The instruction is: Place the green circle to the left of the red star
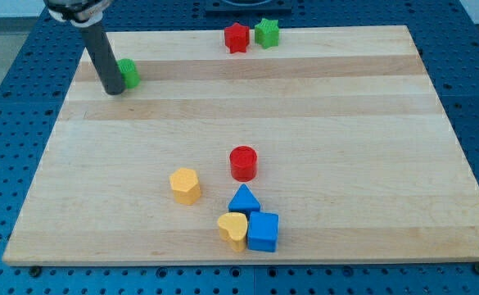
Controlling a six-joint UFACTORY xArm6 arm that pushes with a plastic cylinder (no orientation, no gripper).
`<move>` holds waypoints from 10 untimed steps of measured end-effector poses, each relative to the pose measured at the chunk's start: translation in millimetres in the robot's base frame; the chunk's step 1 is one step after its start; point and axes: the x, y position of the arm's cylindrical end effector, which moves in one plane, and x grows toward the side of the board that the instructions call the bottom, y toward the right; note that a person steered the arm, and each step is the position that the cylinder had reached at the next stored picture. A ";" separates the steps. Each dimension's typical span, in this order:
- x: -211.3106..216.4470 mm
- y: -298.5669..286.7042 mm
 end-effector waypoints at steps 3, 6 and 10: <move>-33.6 -33.2; -88.3 76.8; -50.0 89.8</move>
